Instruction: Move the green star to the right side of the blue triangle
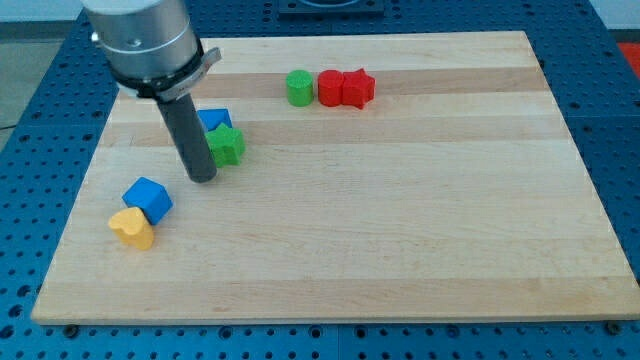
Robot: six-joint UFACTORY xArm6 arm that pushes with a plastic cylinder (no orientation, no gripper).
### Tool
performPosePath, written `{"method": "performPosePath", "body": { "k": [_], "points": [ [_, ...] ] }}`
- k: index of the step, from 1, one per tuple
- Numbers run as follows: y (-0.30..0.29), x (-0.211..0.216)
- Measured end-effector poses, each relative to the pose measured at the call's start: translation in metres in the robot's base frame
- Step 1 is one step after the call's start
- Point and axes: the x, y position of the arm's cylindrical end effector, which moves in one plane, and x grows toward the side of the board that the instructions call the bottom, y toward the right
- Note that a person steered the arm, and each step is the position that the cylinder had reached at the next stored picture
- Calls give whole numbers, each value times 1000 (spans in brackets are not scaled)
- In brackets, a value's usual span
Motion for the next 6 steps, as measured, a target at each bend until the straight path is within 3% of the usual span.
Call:
{"method": "performPosePath", "body": {
  "k": [2,3,5,6],
  "points": [
    [74,-22],
    [84,-40],
    [64,24],
    [55,9]
  ]
}}
